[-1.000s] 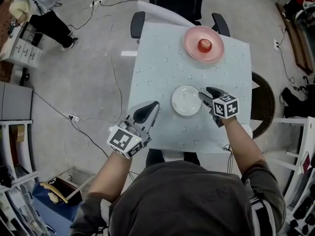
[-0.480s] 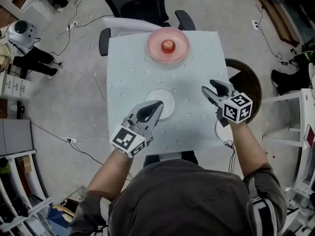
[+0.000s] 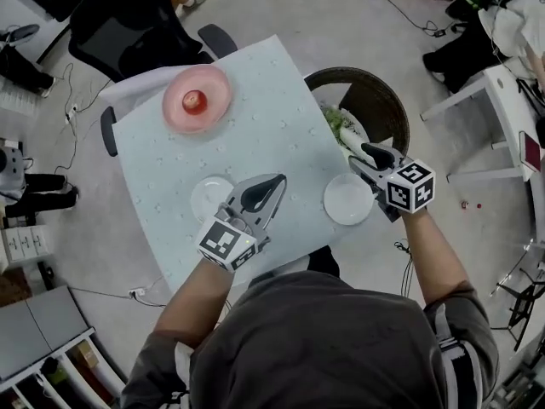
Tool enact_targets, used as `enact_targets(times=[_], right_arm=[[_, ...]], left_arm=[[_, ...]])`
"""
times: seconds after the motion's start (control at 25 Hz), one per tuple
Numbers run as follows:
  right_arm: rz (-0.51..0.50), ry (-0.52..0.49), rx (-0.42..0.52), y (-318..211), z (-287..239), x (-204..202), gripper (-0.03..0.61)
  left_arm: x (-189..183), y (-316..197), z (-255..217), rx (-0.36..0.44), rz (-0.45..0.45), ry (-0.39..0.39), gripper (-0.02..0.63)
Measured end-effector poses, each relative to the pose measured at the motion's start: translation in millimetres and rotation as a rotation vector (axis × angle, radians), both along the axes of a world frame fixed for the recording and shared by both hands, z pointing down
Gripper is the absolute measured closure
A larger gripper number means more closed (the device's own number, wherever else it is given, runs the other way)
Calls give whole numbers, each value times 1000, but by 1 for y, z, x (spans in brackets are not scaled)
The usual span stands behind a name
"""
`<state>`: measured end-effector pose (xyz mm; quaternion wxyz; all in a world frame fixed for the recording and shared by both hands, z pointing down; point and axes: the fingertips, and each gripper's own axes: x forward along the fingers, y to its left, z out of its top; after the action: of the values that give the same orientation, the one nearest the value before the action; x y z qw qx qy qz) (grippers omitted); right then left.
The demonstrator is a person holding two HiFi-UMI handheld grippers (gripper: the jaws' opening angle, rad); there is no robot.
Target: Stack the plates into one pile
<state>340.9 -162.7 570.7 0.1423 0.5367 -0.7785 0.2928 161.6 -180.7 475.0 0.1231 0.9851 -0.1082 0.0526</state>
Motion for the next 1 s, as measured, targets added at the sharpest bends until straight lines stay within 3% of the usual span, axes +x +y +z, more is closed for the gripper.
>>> enact_targets(times=[0.2, 0.48, 0.72, 0.8, 1.0], right_arm=[[46, -39, -117, 49, 54, 47, 385], [51, -269, -317, 101, 134, 48, 385], [9, -326, -385, 115, 170, 26, 425], [2, -331, -387, 114, 171, 24, 465], [-20, -301, -374, 113, 157, 24, 494]], left_arm=[[70, 22, 17, -12, 112, -20, 607], [130, 44, 43, -50, 203, -45, 607], [146, 53, 61, -80, 230, -64, 607], [147, 53, 63, -82, 230, -67, 607], [140, 48, 64, -93, 211, -62, 607]])
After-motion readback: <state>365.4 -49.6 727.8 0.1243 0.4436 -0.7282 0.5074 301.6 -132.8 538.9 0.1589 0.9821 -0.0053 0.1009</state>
